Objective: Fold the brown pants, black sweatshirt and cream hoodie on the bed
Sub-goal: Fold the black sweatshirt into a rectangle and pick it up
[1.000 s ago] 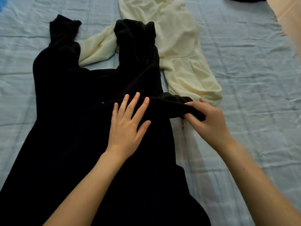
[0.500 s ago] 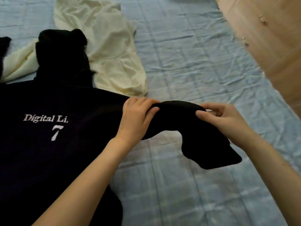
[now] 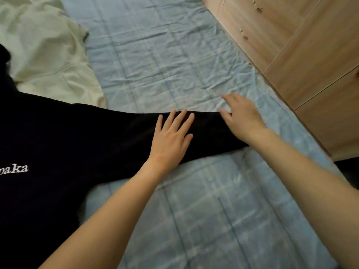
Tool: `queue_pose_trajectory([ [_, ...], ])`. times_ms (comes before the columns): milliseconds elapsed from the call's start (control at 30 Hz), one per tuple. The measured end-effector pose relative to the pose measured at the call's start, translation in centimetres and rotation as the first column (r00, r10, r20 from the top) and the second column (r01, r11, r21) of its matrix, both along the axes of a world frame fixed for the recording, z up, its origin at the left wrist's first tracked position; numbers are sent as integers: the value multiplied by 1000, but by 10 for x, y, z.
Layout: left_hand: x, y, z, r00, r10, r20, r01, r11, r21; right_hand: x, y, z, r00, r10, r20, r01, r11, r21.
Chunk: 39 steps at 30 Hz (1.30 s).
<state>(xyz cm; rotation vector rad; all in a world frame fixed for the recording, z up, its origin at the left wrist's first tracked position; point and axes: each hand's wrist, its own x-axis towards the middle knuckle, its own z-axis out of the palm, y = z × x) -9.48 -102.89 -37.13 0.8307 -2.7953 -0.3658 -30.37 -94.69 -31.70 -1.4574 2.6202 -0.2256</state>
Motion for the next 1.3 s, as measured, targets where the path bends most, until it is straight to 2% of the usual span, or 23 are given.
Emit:
queue_pose_trajectory([
  [100, 10, 5, -31, 986, 4, 168, -3, 1000, -9, 39, 18, -57, 990, 127, -57, -120, 988, 101],
  [200, 14, 5, -58, 974, 13, 228, -14, 1000, 5, 48, 36, -101, 996, 68, -56, -58, 985, 163],
  [300, 13, 5, -68, 975, 20, 222, -22, 1000, 6, 46, 37, -108, 997, 68, -26, -65, 992, 104],
  [367, 13, 5, -65, 974, 13, 228, -19, 1000, 23, 49, 39, -94, 997, 34, 76, -34, 999, -3],
  [433, 13, 3, -61, 972, 9, 234, -20, 999, 44, 59, 49, -75, 967, -110, 229, 160, 964, -213],
  [500, 14, 5, -57, 969, 14, 245, -32, 997, 69, 70, 67, -62, 844, -308, 438, 475, 808, -348],
  [567, 17, 8, -55, 971, 23, 238, -44, 995, 86, 76, 81, -59, 651, -459, 604, 701, 668, -249],
  [633, 20, 10, -54, 974, 25, 226, -46, 995, 92, 75, 86, -61, 510, -498, 701, 778, 615, -129],
  [700, 21, 11, -55, 978, 29, 207, -46, 996, 75, 70, 85, -63, 418, -415, 808, 803, 585, -115],
  [767, 20, 12, -58, 979, 33, 200, -47, 997, 63, 65, 79, -66, 383, -326, 864, 820, 552, -155],
  [867, 22, 12, -63, 979, 30, 202, -41, 998, 49, 60, 67, -70, 442, -317, 839, 785, 590, -190],
  [933, 21, 12, -62, 976, 31, 215, -44, 997, 57, 59, 58, -67, 432, -329, 839, 801, 567, -190],
  [1033, 22, 6, -48, 987, 1, 161, -32, 981, 193, 66, 51, -56, 349, -165, 922, 860, 448, -246],
  [1100, 36, -2, -28, 999, -1, 47, -13, 959, 285, 76, 48, -44, 323, -49, 945, 860, 432, -271],
  [1200, 92, -16, 4, 995, 85, -59, -74, 983, 166, 97, 41, -23, 268, 153, 951, 835, 455, -308],
  [1300, 174, -36, 23, 961, 271, -44, -266, 959, 92, 133, 23, 4, 220, 309, 925, 784, 509, -356],
])
